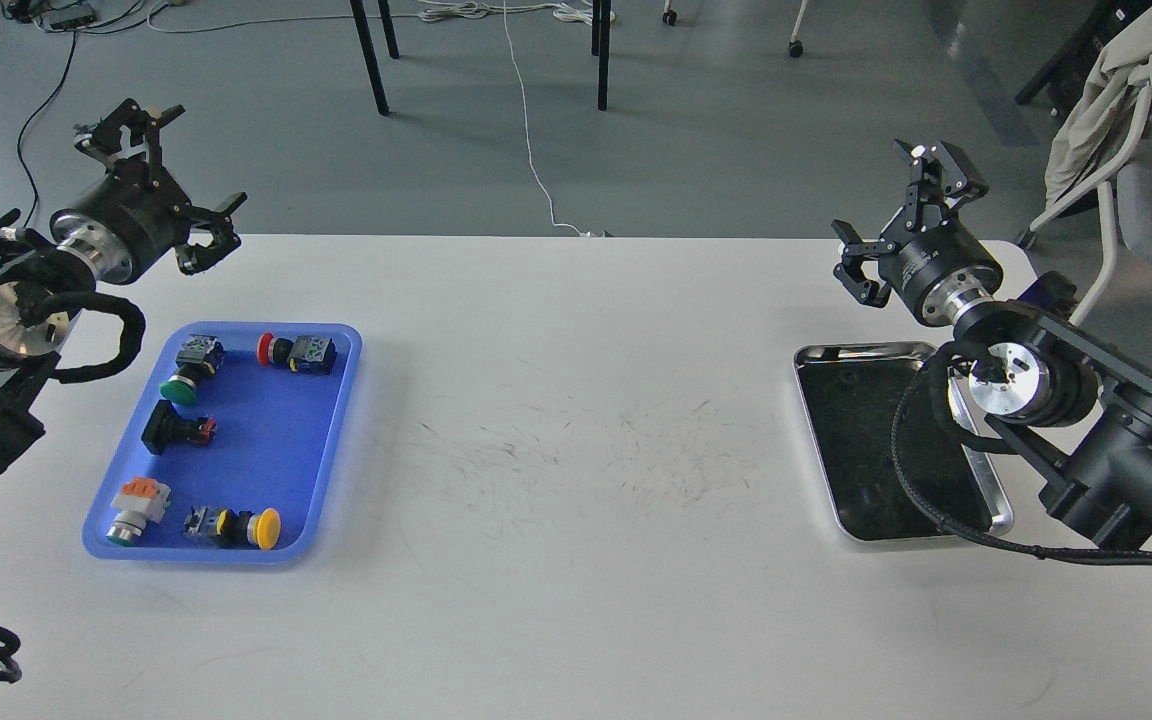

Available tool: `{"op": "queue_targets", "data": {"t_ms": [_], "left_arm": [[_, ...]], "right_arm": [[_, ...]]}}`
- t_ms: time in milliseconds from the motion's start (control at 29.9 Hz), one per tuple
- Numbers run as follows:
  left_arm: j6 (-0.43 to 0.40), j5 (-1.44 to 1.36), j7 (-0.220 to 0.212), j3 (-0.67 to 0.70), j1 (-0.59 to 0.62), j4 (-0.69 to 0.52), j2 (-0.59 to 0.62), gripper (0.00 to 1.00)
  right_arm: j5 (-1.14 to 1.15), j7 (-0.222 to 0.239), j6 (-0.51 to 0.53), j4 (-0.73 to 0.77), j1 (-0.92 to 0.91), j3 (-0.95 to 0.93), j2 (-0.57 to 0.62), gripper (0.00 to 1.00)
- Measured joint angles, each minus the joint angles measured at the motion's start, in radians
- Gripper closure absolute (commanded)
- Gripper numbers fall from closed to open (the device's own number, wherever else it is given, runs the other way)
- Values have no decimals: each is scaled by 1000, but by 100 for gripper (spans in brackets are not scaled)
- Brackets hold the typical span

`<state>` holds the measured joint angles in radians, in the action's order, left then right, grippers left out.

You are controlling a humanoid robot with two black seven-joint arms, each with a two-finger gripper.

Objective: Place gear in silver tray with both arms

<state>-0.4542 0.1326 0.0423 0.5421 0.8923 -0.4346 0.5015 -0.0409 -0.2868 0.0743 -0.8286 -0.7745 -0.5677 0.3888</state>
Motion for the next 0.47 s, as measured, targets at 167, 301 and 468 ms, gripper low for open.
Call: {"op": "queue_targets", "data": {"t_ms": [167,301,468], "left_arm": [[0,0,28,-24,-7,0,5,0],[4,2,51,-23,-7,0,6,0],[6,5,54,-21,-5,1,6,0]], "right_arm": [[0,0,-28,0,0,-12,-2,1],[1,0,-36,0,1,-32,-2,1],[1,0,-51,0,3,-53,-1,1]]}}
